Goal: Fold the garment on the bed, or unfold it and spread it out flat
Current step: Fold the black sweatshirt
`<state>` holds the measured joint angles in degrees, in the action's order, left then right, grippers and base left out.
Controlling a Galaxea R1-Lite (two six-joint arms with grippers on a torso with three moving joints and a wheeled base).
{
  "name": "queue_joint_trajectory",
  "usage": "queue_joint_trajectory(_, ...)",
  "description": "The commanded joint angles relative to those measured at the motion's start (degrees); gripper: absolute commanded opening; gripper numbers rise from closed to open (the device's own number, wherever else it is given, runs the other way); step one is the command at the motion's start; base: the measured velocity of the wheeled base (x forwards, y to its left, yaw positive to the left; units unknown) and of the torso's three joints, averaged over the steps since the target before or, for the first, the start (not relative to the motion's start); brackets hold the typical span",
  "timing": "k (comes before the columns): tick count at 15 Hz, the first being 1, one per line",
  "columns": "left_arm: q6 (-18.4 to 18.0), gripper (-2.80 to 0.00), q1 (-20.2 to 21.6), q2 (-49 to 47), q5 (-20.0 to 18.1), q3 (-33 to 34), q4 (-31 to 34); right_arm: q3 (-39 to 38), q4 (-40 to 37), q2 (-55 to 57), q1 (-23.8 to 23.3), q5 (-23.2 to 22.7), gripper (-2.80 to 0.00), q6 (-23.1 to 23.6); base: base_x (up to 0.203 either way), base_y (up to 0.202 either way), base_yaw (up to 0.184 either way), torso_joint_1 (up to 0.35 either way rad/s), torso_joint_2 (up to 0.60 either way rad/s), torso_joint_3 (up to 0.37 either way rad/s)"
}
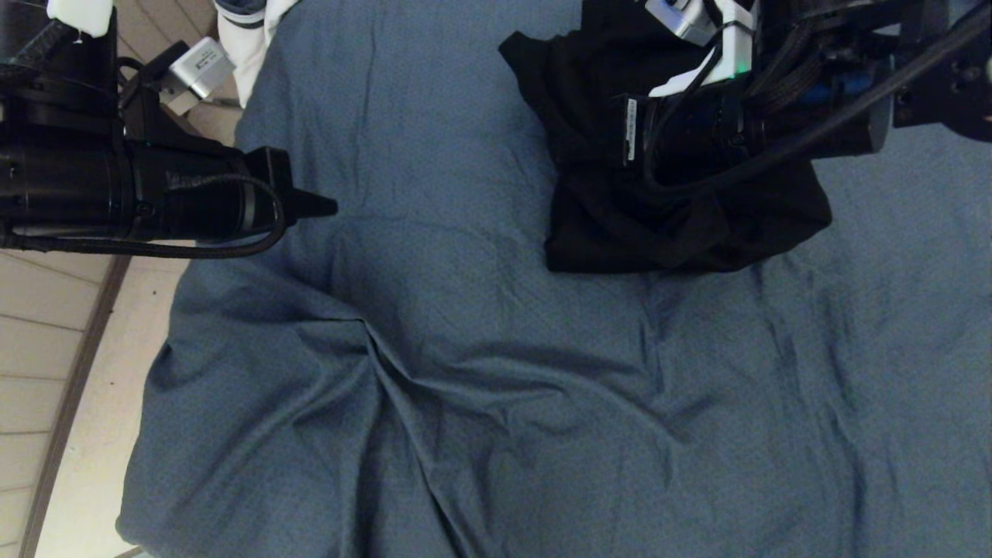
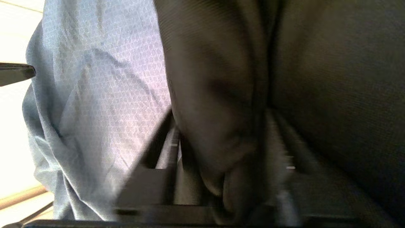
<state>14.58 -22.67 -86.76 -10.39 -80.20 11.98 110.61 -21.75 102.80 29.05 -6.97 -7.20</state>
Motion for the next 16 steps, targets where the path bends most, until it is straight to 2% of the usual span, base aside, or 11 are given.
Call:
queue_joint_trajectory(1,0.10,-2.80,-0.26,-0.16,-0.07,0.06,0.06,0.34,-0.14,-1.33,0.01,0.03,0.00,0.47,0.000,0.000,0.000,0.000,0.00,0.000)
queue_joint_trajectory(12,0.10,-2.80,-1.32,-0.07,0.02,0.57,0.06,1.44,0.65,-9.67,-0.72,0.12,0.00,1.23,0.000,0.000,0.000,0.000,0.00,0.000)
queue_joint_trajectory(13,0.19,-2.80,-1.40,-0.07,-0.07,0.66,0.06,1.45,0.58,-10.37,-0.83,0.12,-1.61,1.23,0.000,0.000,0.000,0.000,0.00,0.000)
queue_joint_trajectory(14,0.24,-2.80,-1.41,-0.07,-0.16,0.84,-0.03,1.35,0.23,-11.20,-1.02,0.24,-2.80,1.23,0.000,0.000,0.000,0.000,0.00,0.000)
queue_joint_trajectory(16,0.44,-2.80,-2.07,0.77,-0.56,1.25,-0.13,1.10,0.03,-12.65,-3.86,1.15,-2.80,1.23,0.000,0.000,0.000,0.000,0.00,0.000)
